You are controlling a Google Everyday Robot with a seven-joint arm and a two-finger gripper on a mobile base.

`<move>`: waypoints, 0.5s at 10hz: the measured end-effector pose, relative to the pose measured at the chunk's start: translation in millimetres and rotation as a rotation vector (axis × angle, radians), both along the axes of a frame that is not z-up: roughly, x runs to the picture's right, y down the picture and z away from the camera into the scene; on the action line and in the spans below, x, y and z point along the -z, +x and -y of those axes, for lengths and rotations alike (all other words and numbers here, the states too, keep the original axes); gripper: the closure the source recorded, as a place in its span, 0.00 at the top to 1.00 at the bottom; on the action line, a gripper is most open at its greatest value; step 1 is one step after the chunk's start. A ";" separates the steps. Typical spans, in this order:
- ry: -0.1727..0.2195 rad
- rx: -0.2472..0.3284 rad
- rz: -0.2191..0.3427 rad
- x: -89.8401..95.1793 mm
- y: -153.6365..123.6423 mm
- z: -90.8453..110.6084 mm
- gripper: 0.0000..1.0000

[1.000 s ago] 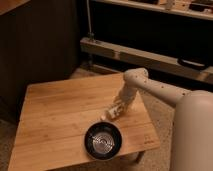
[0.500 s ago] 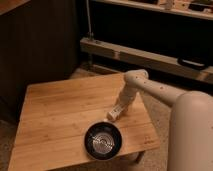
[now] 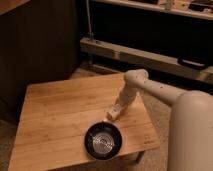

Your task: Place the bottle in the ceramic bowl

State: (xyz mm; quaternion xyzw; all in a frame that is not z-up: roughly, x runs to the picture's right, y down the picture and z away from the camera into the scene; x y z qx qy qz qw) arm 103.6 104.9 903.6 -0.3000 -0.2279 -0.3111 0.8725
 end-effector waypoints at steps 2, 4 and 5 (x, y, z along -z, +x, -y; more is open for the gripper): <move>-0.003 0.036 -0.033 27.3 -4.2 18.7 0.00; -0.008 0.052 -0.079 59.7 3.2 35.7 0.00; -0.011 0.059 -0.093 72.1 7.2 37.5 0.00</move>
